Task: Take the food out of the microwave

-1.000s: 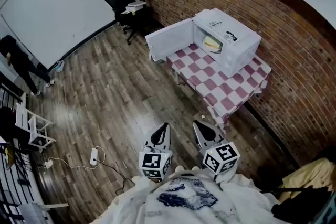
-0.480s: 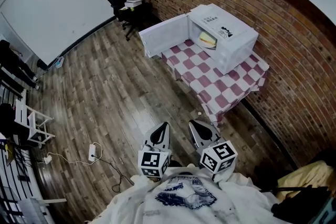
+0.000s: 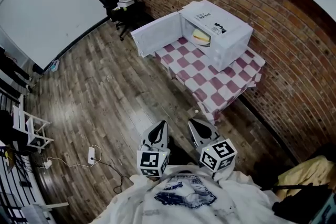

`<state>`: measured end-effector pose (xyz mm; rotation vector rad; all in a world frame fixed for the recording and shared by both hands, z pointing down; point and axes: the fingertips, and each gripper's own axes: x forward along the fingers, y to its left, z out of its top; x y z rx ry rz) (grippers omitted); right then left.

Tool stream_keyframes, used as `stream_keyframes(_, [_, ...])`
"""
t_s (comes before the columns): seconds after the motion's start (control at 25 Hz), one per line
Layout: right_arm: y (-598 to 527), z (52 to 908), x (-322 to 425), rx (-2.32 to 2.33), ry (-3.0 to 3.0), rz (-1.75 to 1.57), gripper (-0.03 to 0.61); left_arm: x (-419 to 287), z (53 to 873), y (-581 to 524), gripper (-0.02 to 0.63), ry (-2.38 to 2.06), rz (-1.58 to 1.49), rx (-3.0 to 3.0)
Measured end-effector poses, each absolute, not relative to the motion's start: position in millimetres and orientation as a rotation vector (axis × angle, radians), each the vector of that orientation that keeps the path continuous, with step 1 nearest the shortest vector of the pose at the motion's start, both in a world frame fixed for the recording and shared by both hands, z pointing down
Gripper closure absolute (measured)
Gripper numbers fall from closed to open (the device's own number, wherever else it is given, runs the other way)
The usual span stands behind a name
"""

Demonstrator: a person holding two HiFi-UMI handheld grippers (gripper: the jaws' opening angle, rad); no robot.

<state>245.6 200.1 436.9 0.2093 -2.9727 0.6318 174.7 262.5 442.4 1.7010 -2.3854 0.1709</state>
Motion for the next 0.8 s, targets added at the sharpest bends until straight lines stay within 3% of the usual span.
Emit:
stream_keyframes(0.28, [181,442,207,0.250,-2.960,0.604,0.565,128,443,246,0.606,-2.412,0.153,1.715])
stream_keyframes(0.8, [164,450,71,0.257,-2.915,0.581,0.565,-13,451,228,0.606,-2.392,0.126,1.692])
